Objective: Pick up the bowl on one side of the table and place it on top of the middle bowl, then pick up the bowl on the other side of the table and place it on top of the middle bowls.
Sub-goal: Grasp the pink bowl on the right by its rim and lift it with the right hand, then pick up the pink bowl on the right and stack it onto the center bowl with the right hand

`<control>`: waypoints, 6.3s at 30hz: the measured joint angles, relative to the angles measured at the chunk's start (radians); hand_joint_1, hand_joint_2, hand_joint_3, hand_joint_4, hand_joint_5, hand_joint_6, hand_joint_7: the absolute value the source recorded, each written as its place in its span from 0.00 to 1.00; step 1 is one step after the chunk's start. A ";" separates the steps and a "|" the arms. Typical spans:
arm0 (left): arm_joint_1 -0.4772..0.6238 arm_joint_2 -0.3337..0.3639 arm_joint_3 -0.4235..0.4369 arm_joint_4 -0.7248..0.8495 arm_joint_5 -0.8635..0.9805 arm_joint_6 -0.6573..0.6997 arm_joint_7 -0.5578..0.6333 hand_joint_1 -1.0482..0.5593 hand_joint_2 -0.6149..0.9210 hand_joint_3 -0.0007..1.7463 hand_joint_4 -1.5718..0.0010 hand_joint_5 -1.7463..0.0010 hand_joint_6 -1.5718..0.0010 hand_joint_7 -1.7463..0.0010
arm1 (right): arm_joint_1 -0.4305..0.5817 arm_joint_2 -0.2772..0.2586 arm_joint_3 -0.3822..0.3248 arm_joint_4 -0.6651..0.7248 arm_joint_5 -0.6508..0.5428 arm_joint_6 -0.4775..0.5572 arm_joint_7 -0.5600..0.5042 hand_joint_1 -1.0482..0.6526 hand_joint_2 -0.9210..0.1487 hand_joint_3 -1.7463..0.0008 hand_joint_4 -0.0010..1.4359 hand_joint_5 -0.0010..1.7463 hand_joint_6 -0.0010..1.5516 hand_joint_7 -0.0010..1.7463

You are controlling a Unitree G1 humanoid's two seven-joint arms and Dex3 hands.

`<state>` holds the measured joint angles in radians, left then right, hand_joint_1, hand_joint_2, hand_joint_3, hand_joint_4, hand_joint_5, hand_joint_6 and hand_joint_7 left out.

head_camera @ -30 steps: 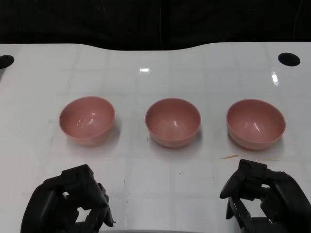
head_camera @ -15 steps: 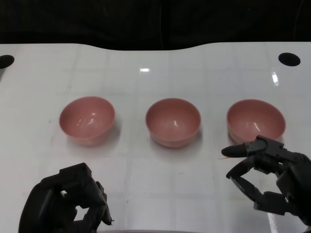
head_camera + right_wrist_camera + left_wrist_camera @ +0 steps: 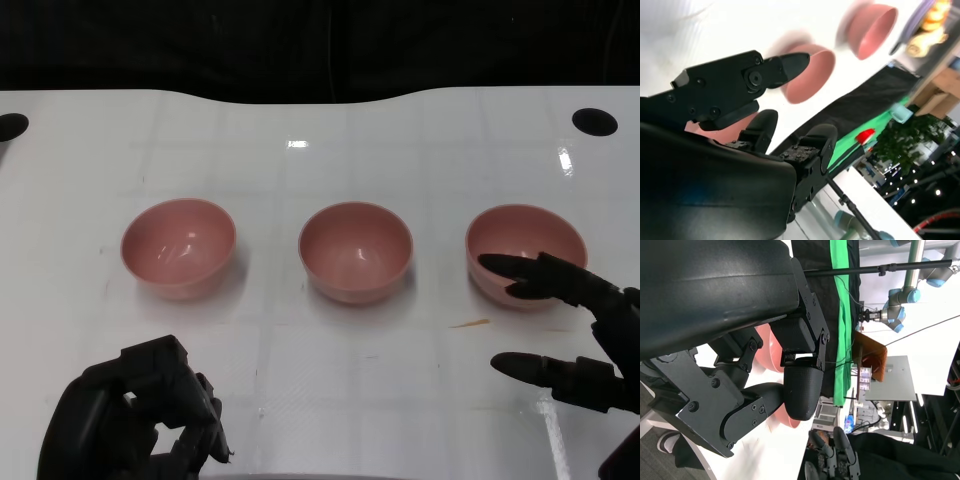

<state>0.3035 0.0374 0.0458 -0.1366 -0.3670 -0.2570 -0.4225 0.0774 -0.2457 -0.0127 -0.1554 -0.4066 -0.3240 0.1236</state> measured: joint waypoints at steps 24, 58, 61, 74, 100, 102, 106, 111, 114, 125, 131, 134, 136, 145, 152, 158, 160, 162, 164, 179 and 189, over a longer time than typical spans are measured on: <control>0.004 -0.014 -0.006 -0.012 -0.023 0.018 0.000 0.56 0.69 0.67 0.35 0.12 0.37 0.22 | -0.206 -0.082 0.187 0.129 -0.560 0.269 -0.151 0.34 0.12 1.00 0.12 0.34 0.25 0.04; 0.032 -0.013 -0.010 -0.060 -0.021 0.051 0.016 0.55 0.69 0.69 0.36 0.10 0.39 0.20 | -0.678 -0.077 0.494 1.034 -0.529 0.183 -0.431 0.48 0.00 0.93 0.63 0.49 0.71 0.04; 0.032 -0.014 -0.010 -0.060 -0.021 0.049 0.016 0.55 0.69 0.69 0.37 0.11 0.39 0.20 | -0.704 -0.067 0.499 1.091 -0.509 0.149 -0.470 0.47 0.00 0.97 0.60 0.87 0.83 0.06; 0.040 -0.019 -0.020 -0.060 -0.022 0.022 0.004 0.55 0.71 0.65 0.38 0.12 0.39 0.21 | -0.724 -0.067 0.528 1.147 -0.485 0.053 -0.713 0.51 0.02 0.87 0.62 1.00 0.43 1.00; 0.033 -0.018 -0.018 -0.034 -0.023 0.012 -0.011 0.54 0.70 0.66 0.37 0.12 0.39 0.22 | -0.634 -0.107 0.438 0.553 -0.367 -0.031 -0.516 0.49 0.43 0.31 0.65 1.00 0.47 1.00; 0.033 -0.018 -0.019 -0.034 -0.020 0.012 -0.011 0.54 0.69 0.67 0.37 0.12 0.39 0.22 | -0.634 -0.098 0.439 0.546 -0.366 -0.037 -0.491 0.49 0.44 0.31 0.65 1.00 0.47 1.00; 0.033 -0.018 -0.022 -0.034 -0.019 0.012 -0.011 0.55 0.68 0.69 0.36 0.13 0.39 0.22 | -0.635 -0.081 0.442 0.546 -0.367 -0.052 -0.466 0.50 0.45 0.32 0.65 1.00 0.48 1.00; 0.033 -0.019 -0.025 -0.034 -0.012 0.012 -0.009 0.55 0.68 0.69 0.36 0.13 0.39 0.23 | -0.667 -0.054 0.454 0.587 -0.368 -0.100 -0.466 0.51 0.45 0.33 0.65 1.00 0.48 1.00; 0.033 -0.020 -0.026 -0.034 -0.002 0.012 -0.009 0.55 0.68 0.69 0.37 0.13 0.39 0.23 | -0.688 -0.039 0.464 0.625 -0.373 -0.121 -0.467 0.50 0.43 0.35 0.64 1.00 0.47 1.00; 0.034 -0.023 -0.033 -0.036 0.002 0.012 -0.008 0.54 0.68 0.67 0.37 0.13 0.38 0.24 | -0.780 0.039 0.556 0.824 -0.453 -0.145 -0.496 0.49 0.35 0.45 0.62 1.00 0.45 1.00; 0.036 -0.024 -0.036 -0.040 0.008 0.012 -0.008 0.54 0.69 0.67 0.37 0.13 0.38 0.23 | -0.831 0.079 0.610 0.967 -0.507 -0.138 -0.567 0.49 0.36 0.49 0.61 1.00 0.45 1.00; 0.037 -0.024 -0.037 -0.047 0.008 0.013 -0.005 0.55 0.69 0.68 0.37 0.13 0.38 0.23 | -0.848 0.102 0.627 1.032 -0.512 -0.131 -0.587 0.48 0.32 0.49 0.61 1.00 0.44 1.00; 0.038 -0.024 -0.037 -0.051 0.008 0.013 -0.004 0.55 0.68 0.67 0.37 0.13 0.38 0.23 | -0.865 0.107 0.643 1.068 -0.523 -0.124 -0.600 0.48 0.31 0.50 0.61 1.00 0.44 1.00; 0.039 -0.025 -0.038 -0.053 0.012 0.013 0.001 0.55 0.70 0.66 0.37 0.13 0.38 0.23 | -0.891 0.127 0.686 1.147 -0.540 -0.108 -0.638 0.45 0.09 0.86 0.57 0.96 0.58 0.56; 0.041 -0.027 -0.040 -0.060 0.013 0.010 0.004 0.54 0.69 0.66 0.36 0.13 0.38 0.25 | -0.898 0.131 0.689 1.138 -0.526 -0.069 -0.514 0.29 0.00 0.85 0.38 0.18 0.39 0.03; 0.041 -0.029 -0.043 -0.060 0.018 0.008 0.006 0.53 0.70 0.65 0.37 0.13 0.38 0.23 | -0.897 0.127 0.694 1.063 -0.529 -0.026 -0.452 0.24 0.00 0.82 0.31 0.08 0.31 0.00; 0.041 -0.029 -0.043 -0.060 0.018 0.007 0.006 0.53 0.70 0.65 0.37 0.13 0.38 0.23 | -0.895 0.123 0.697 1.044 -0.534 -0.016 -0.451 0.23 0.00 0.82 0.31 0.08 0.31 0.00; 0.042 -0.029 -0.043 -0.062 0.018 0.007 0.007 0.54 0.71 0.64 0.37 0.13 0.38 0.23 | -0.889 0.119 0.700 1.026 -0.538 -0.014 -0.451 0.23 0.00 0.82 0.31 0.07 0.30 0.00; 0.044 -0.029 -0.042 -0.064 0.018 0.007 0.008 0.54 0.70 0.65 0.37 0.14 0.38 0.24 | -0.878 0.117 0.700 1.013 -0.537 -0.014 -0.449 0.23 0.00 0.82 0.30 0.07 0.29 0.00; 0.041 -0.028 -0.037 -0.064 0.001 0.001 0.008 0.55 0.71 0.64 0.37 0.14 0.38 0.25 | -0.693 0.009 0.588 0.641 -0.460 -0.009 -0.417 0.24 0.00 0.83 0.31 0.08 0.27 0.00; 0.028 -0.028 -0.024 -0.056 0.014 0.014 0.028 0.55 0.68 0.69 0.35 0.17 0.35 0.29 | -0.559 -0.050 0.490 0.504 -0.364 -0.095 -0.398 0.30 0.00 0.85 0.47 0.18 0.40 0.05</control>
<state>0.3320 0.0098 0.0214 -0.1924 -0.3529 -0.2431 -0.3949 -0.4819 -0.2954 0.4775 0.3491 -0.7705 -0.4191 -0.2739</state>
